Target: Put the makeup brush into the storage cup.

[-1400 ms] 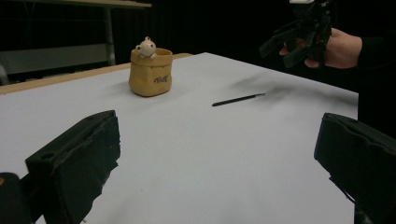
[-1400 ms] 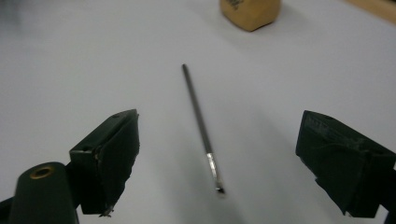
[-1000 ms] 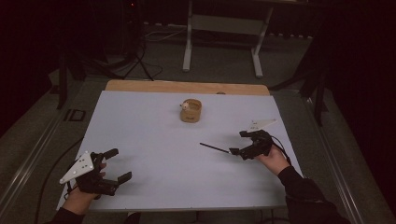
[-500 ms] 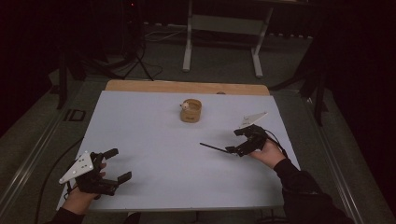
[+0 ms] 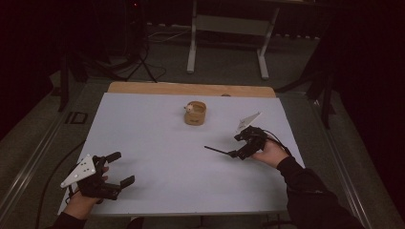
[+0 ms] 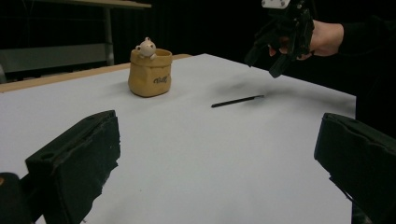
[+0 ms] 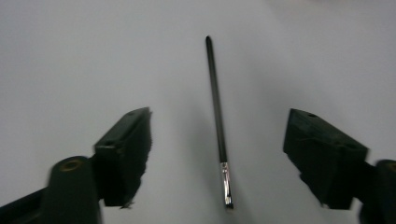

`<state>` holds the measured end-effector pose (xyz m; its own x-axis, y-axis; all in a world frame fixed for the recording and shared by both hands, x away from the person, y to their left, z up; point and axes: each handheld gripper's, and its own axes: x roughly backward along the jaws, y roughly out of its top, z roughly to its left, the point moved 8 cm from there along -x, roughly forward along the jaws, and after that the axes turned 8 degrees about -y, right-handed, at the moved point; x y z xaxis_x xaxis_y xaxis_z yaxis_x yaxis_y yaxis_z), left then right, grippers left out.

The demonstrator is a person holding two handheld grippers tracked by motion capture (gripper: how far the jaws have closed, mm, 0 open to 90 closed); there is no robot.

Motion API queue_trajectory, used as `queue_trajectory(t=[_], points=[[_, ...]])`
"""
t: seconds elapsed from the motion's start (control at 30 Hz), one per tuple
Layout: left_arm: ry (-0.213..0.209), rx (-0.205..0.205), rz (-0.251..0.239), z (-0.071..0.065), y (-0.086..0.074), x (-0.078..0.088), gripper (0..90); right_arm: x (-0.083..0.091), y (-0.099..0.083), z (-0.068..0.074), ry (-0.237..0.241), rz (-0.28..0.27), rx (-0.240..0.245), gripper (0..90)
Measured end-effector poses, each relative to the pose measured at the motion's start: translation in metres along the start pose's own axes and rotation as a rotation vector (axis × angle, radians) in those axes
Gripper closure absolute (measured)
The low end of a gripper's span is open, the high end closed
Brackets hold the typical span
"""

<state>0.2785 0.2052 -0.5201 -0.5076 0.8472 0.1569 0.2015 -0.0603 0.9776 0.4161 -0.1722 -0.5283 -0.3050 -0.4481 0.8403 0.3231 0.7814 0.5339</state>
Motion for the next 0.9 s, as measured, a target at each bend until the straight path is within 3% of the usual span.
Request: queue_trajectory(t=[0.47, 0.9], points=[[-0.003, -0.001, 0.001, 0.000, 0.000, 0.000, 0.5, -0.016, 0.006, 0.007, 0.010, 0.121, 0.045, 42.5], [-0.011, -0.005, 0.007, -0.001, -0.001, -0.001, 0.5, -0.024, 0.001, 0.001, 0.001, 0.224, 0.060, 62.9]])
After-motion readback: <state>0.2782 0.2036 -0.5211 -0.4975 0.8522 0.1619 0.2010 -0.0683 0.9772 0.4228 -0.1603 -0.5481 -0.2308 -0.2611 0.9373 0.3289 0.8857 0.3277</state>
